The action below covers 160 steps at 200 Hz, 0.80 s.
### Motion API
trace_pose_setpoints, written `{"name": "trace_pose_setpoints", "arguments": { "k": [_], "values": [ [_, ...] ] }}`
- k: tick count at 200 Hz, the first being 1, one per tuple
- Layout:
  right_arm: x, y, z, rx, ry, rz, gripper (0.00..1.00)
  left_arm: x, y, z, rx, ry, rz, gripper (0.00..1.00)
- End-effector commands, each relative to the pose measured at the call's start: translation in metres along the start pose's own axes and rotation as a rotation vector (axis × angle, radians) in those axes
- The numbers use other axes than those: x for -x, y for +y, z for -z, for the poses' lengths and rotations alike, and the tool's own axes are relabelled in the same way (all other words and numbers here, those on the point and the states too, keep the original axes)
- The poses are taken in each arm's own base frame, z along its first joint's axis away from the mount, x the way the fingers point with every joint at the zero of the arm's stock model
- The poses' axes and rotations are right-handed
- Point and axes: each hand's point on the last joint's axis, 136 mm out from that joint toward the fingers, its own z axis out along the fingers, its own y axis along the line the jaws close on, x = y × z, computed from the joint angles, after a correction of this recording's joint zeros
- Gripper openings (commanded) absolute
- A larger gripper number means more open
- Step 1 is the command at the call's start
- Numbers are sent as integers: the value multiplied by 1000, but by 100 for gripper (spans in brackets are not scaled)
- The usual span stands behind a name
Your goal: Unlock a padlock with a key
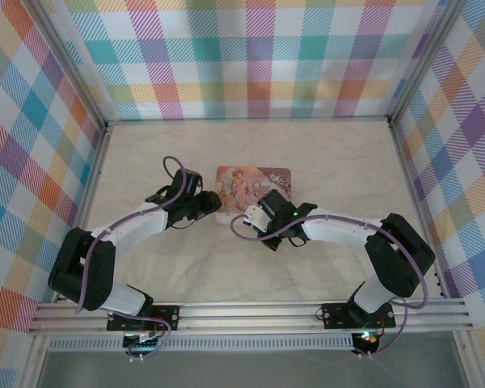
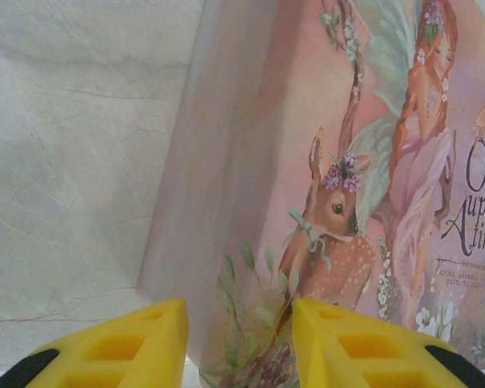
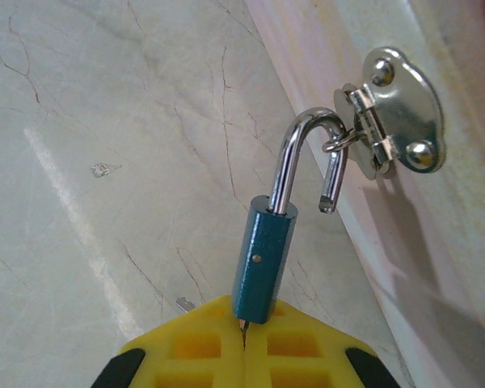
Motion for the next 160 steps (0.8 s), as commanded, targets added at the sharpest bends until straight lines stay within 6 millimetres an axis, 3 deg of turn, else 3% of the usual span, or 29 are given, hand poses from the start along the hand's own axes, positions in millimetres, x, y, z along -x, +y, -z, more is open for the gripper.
{"name": "trace_pose_setpoints", "arguments": {
  "k": [1, 160],
  "values": [
    [6, 5, 5, 4, -31, 65, 2, 15, -9, 4, -26, -33, -18, 39],
    [2, 15, -6, 37, 30, 128, 1, 14, -9, 1, -27, -23, -26, 37]
  ]
}}
